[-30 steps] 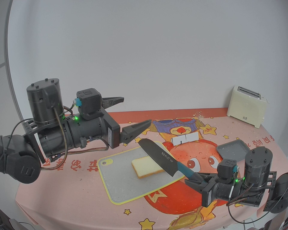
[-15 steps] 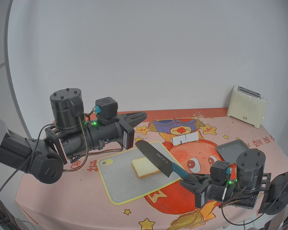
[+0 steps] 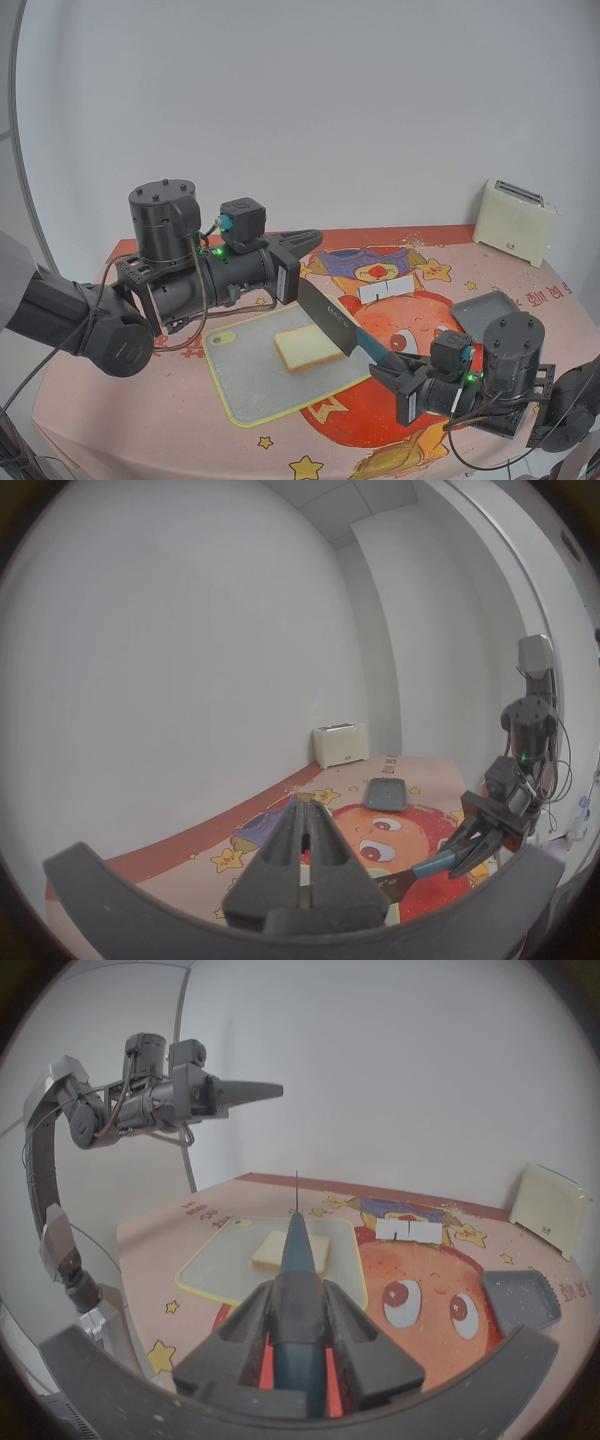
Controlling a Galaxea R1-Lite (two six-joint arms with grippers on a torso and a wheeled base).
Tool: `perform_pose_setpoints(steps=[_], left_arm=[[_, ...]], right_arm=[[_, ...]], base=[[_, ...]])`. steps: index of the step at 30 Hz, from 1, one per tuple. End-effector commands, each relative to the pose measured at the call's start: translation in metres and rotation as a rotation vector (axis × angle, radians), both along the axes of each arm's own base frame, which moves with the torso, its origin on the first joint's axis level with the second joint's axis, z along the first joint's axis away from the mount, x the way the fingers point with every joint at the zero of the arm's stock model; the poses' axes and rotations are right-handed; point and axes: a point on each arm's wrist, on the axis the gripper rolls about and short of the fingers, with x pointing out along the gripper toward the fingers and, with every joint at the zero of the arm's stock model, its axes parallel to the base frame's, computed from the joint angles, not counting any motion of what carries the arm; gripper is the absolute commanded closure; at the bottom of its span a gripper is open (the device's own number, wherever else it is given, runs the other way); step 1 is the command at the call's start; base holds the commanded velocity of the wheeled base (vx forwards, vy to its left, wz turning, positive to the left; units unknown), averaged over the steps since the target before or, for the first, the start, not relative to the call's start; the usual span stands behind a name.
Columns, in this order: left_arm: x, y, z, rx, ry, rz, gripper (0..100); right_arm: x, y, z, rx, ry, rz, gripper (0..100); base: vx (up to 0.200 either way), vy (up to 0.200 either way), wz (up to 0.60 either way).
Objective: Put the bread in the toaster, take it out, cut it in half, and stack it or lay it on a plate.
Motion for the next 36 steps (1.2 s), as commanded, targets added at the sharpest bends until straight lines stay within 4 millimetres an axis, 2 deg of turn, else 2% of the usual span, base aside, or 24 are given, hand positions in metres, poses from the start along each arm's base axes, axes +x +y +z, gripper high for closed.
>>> perform_pose_setpoints(steps=[1,16,19,22,26,36], left_arm=[[0.0,-0.005,-0.002,0.008,0.027,0.012,100],[-0.005,0.002,-0.011,0.009,0.091,0.07,100],[-0.012,0.007,-0.018,0.027,0.111,0.072,100],[-0.023,0.015,-0.015,0.031,0.109,0.068,100],[-0.03,0.019,-0.01,0.025,0.102,0.065,100],[-0.027,0.016,-0.01,0.021,0.102,0.072,100]], right_arm=[[0.0,0.0,-0.002,-0.004,0.008,-0.001,100],[0.006,0.005,-0.021,-0.065,0.05,-0.001,100],[0.006,0.006,-0.014,-0.059,0.018,0.012,100],[0.004,0.004,0.001,-0.042,-0.033,0.023,100],[0.002,0.002,0.009,-0.019,-0.054,0.025,100],[-0.001,-0.001,0.002,-0.052,-0.022,0.027,100]], base=[[0.0,0.0,0.0],[0.0,0.0,0.0],[0.0,0.0,0.0],[0.0,0.0,0.0],[0.0,0.0,0.0],[0.0,0.0,0.0]])
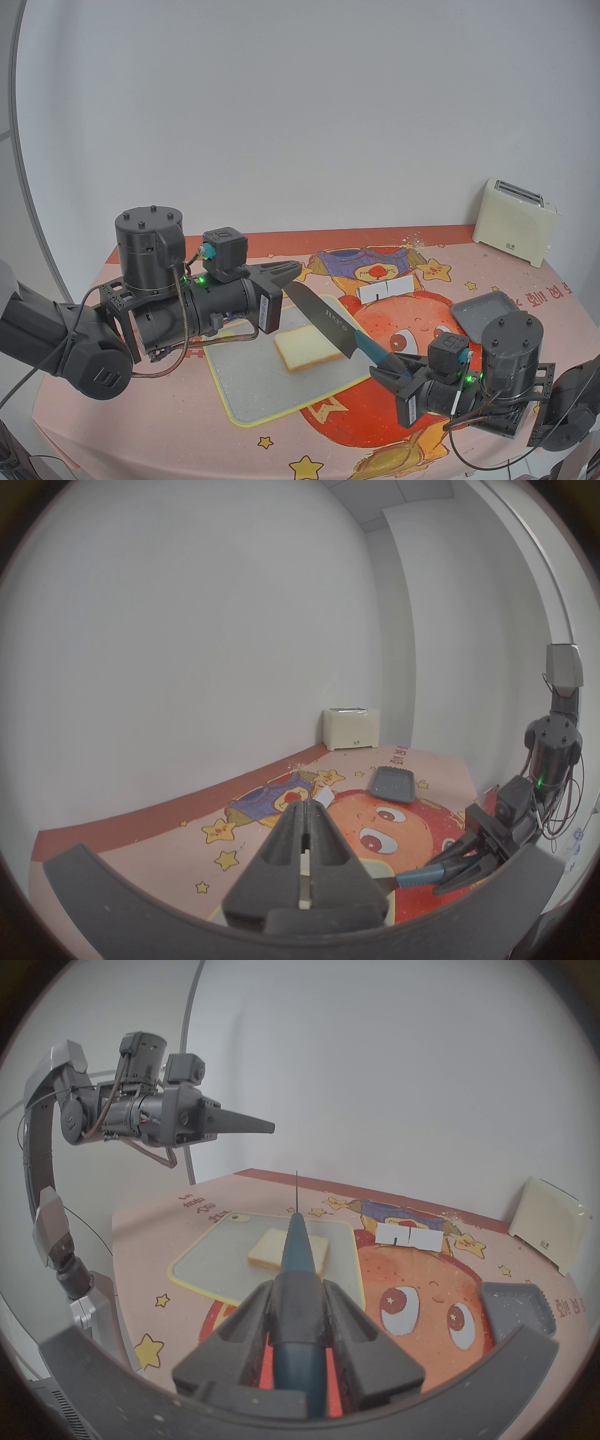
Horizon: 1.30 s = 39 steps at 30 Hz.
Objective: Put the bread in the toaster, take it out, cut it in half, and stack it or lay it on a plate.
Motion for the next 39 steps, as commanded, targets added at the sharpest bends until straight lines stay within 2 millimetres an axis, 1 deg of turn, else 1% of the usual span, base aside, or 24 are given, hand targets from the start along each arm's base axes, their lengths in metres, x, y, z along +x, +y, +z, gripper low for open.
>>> perform_pose_setpoints(steps=[1,5,9,13,23,30,39], left_arm=[[0.0,0.001,0.003,-0.009,-0.004,0.012,100],[0.008,-0.002,-0.003,-0.004,0.013,0.097,100],[0.006,-0.002,-0.006,-0.001,0.029,0.097,100],[0.005,-0.001,-0.006,-0.001,0.029,0.1,100],[0.002,0.0,-0.012,0.012,0.05,0.09,100],[0.002,-0.001,-0.015,0.012,0.055,0.065,100],[0.002,-0.001,-0.015,0.002,0.044,0.065,100]], right_arm=[[-0.001,0.0,0.001,0.004,-0.001,0.0,100],[0.001,0.002,-0.005,-0.012,0.013,0.0,100],[0.003,0.007,-0.011,-0.032,0.026,0.008,100],[0.004,0.013,-0.013,-0.031,0.027,0.019,100],[0.005,0.011,-0.015,-0.041,0.033,0.009,100],[0.007,0.013,-0.019,-0.053,0.039,0.01,100],[0.008,0.017,-0.017,-0.043,0.03,0.016,100]], base=[[0.0,0.0,0.0],[0.0,0.0,0.0],[0.0,0.0,0.0],[0.0,0.0,0.0],[0.0,0.0,0.0],[0.0,0.0,0.0],[0.0,0.0,0.0]])
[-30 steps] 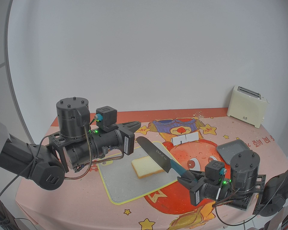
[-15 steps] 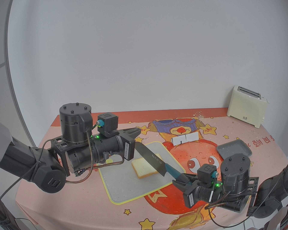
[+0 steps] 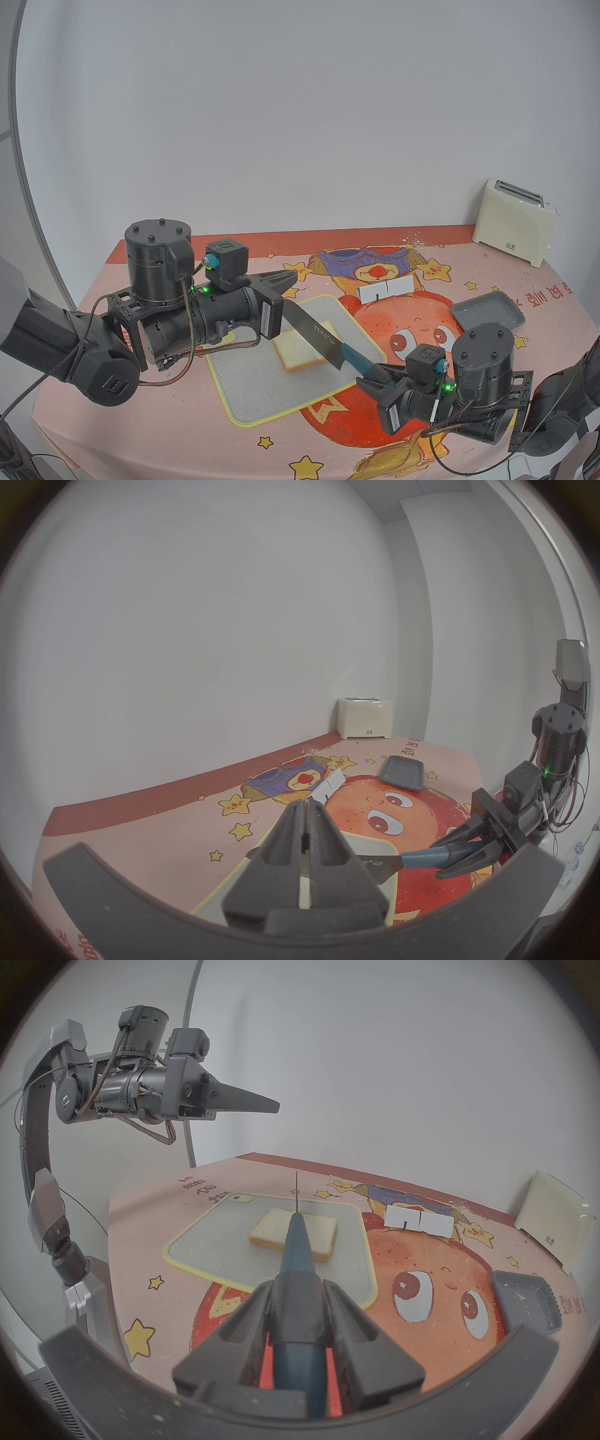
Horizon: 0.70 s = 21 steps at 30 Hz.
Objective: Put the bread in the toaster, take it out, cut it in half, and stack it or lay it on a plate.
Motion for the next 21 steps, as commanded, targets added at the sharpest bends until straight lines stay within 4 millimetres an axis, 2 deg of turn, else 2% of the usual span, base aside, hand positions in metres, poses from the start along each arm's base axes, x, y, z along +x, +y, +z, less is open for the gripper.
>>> perform_pose_setpoints(steps=[1,6,21], left_arm=[[-0.0003,-0.0003,0.0001,-0.001,-0.001,-0.001,100],[0.0002,-0.0009,0.0008,-0.006,-0.001,-0.012,100],[-0.0005,-0.0023,0.0001,0.0,-0.002,-0.017,100]], right_arm=[[0.0013,0.001,0.0003,0.004,-0.002,-0.002,100],[0.0013,0.0024,0.0048,0.019,-0.014,0.001,100],[-0.0038,0.0034,0.0004,-0.001,-0.001,0.009,100]], base=[[0.0,0.0,0.0],[0.0,0.0,0.0],[0.0,0.0,0.0]])
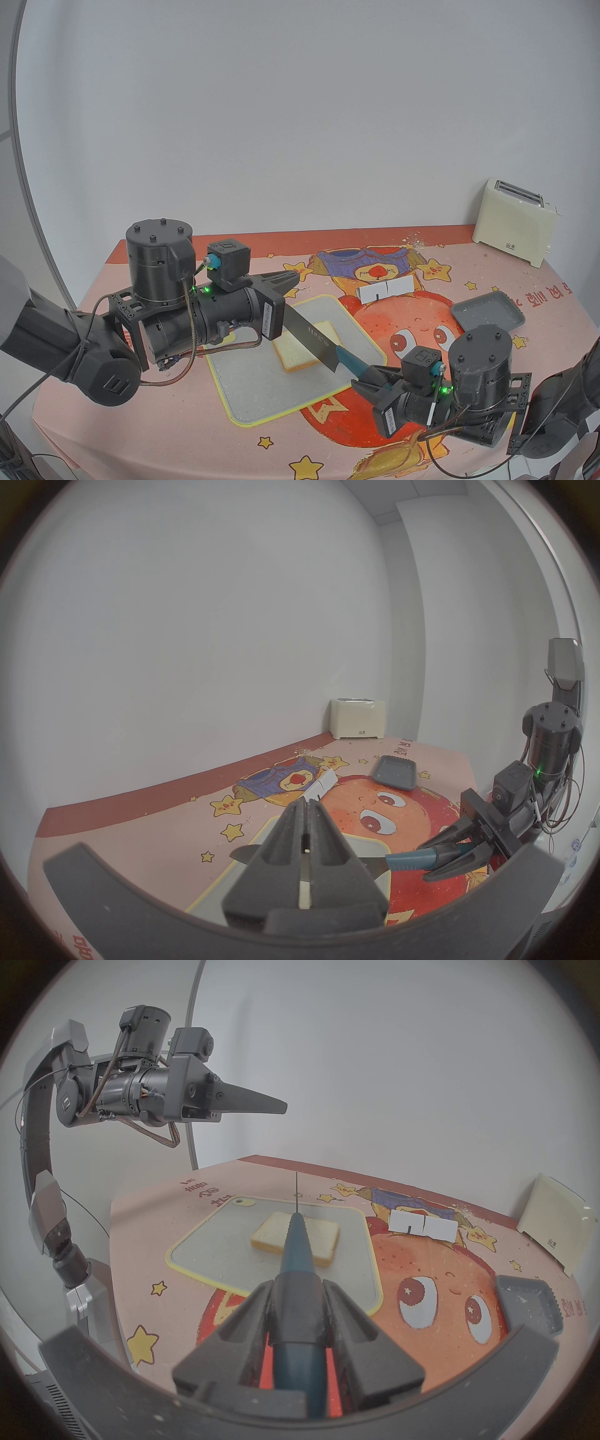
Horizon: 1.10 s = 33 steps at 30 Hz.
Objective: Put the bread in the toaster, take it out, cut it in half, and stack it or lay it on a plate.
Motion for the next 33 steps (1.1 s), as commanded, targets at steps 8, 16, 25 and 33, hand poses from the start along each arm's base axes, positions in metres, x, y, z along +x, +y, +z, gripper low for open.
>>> perform_pose_setpoints(steps=[8,16,25,33], left_arm=[[-0.002,-0.013,-0.011,0.022,0.022,-0.037,100],[-0.002,-0.026,-0.037,0.068,0.077,-0.058,100],[0.001,-0.03,-0.052,0.065,0.076,-0.067,100],[-0.002,-0.029,-0.056,0.065,0.074,-0.073,100]], right_arm=[[0.0,-0.001,0.0,-0.002,0.0,-0.006,100],[-0.001,-0.002,-0.003,-0.01,0.009,-0.006,100],[0.0,-0.005,-0.005,-0.021,0.015,-0.013,100],[-0.001,-0.003,-0.009,-0.032,0.024,-0.006,100]], base=[[0.0,0.0,0.0],[0.0,0.0,0.0],[0.0,0.0,0.0],[0.0,0.0,0.0]])
